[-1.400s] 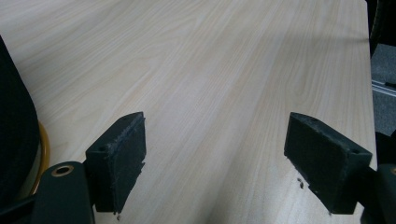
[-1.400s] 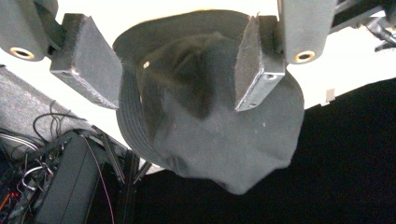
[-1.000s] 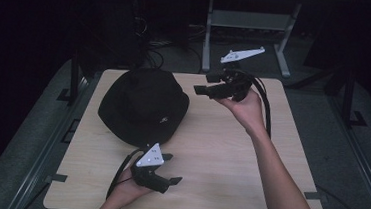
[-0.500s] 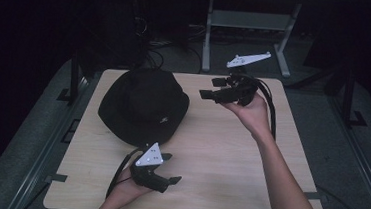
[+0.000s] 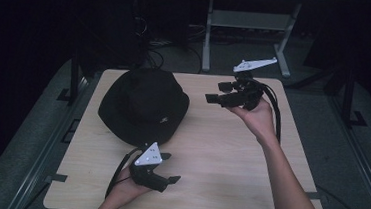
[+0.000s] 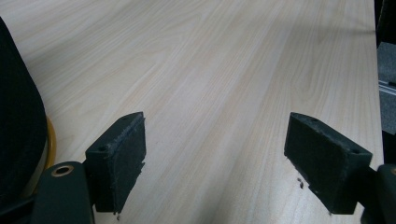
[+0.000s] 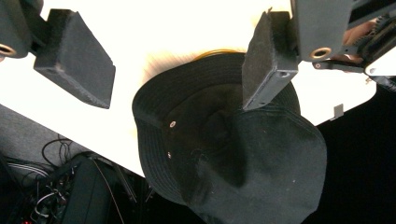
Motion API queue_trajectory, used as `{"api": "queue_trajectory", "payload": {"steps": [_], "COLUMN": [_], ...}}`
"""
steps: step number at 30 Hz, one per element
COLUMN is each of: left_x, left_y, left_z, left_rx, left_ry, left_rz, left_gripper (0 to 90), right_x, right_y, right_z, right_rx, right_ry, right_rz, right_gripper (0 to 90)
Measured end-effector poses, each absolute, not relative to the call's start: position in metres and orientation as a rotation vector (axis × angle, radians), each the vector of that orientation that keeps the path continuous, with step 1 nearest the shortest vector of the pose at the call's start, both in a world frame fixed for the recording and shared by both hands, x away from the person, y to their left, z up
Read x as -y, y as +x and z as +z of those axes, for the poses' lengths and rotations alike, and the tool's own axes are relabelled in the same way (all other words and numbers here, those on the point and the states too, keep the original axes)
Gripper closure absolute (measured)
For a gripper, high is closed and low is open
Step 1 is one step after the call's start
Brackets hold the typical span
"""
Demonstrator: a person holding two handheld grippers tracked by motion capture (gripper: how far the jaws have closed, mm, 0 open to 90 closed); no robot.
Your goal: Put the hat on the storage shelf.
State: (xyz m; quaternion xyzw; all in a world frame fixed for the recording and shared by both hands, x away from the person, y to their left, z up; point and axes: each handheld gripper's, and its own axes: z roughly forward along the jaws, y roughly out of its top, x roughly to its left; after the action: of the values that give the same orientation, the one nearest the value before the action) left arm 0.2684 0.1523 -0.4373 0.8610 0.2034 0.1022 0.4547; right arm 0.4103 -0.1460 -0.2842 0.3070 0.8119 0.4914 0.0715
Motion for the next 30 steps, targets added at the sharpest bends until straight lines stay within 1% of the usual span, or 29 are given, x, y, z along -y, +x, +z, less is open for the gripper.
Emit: {"api": "queue_trajectory", "payload": {"steps": [30], "left_x": [-0.154], "left_y": [0.269], "left_z": [-0.437], "left_rx": [-0.502], "left_ry": [2.143], "left_rz": [0.250], "left_gripper": [20.3], "right_x": [0.186], "right_y": [0.400], "right_z": [-0.309], "right_rx": [-2.417], "right_ry": [1.017], "right_rz": [1.447], "right_gripper": [23.7]}}
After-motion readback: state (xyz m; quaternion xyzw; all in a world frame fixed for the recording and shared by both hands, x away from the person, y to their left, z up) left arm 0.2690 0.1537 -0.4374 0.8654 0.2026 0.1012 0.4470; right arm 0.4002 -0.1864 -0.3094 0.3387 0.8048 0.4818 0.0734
